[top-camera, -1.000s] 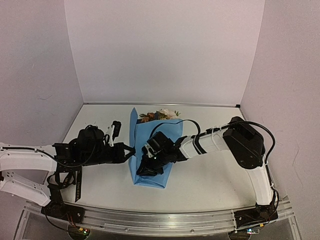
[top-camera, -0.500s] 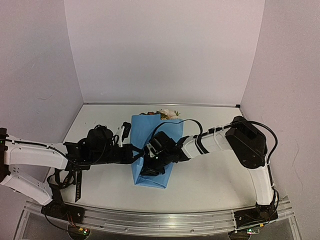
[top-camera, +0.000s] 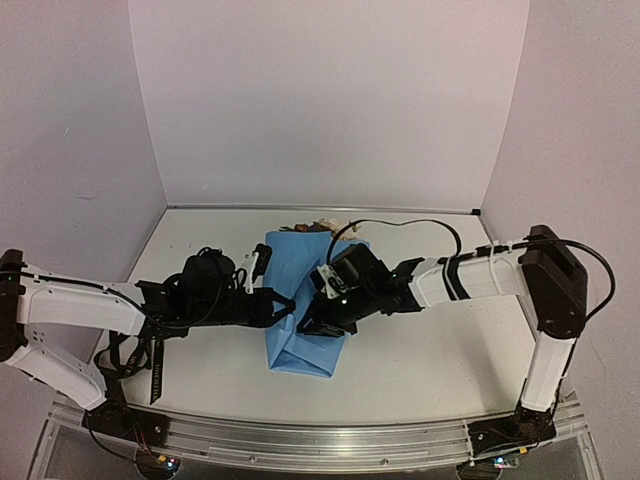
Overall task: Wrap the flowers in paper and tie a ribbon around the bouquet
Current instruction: Fold the 2/3-folded wrapping paper at the center of the board, then press the fold line of the folded wrapping paper.
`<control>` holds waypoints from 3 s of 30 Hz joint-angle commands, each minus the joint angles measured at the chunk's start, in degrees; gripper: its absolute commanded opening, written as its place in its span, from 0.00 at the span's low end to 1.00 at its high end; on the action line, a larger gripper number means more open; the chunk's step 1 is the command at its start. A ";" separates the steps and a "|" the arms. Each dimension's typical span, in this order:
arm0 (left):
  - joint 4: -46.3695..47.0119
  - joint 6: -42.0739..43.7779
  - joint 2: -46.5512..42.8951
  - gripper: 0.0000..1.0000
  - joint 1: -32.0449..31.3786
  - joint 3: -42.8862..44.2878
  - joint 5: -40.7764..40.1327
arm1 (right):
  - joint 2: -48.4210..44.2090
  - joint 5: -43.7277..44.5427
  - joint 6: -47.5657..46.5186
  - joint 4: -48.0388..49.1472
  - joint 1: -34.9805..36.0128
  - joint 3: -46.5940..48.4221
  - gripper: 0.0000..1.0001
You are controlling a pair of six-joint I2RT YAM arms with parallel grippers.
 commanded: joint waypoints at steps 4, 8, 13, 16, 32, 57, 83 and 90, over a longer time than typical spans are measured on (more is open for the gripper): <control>0.89 2.53 5.24 0.00 0.02 5.88 4.79 | -11.93 7.72 -3.04 -1.68 -1.20 -14.37 0.19; -0.35 3.04 8.66 0.00 0.02 8.27 6.34 | -13.48 9.30 -1.99 -0.23 -2.99 -19.48 0.26; -1.05 3.03 12.08 0.00 0.02 10.38 7.93 | -9.88 8.44 0.95 6.05 -4.89 -19.83 0.34; -1.22 2.72 13.82 0.00 0.01 11.33 8.47 | -7.34 8.32 2.92 9.04 -6.33 -19.37 0.36; -1.21 -1.59 25.43 0.00 0.01 18.09 10.87 | -0.84 6.21 3.75 8.91 -9.34 -12.81 0.17; -4.44 -1.63 30.51 0.00 0.01 23.36 11.10 | -11.00 9.81 10.96 6.68 -14.71 -12.96 0.58; -18.30 -2.86 13.49 0.40 17.06 15.31 11.00 | -2.16 7.01 -0.37 -4.53 -18.86 0.53 0.00; -13.79 -1.46 19.68 0.45 24.55 17.95 19.85 | -1.23 6.39 -3.88 -8.66 -19.76 2.18 0.00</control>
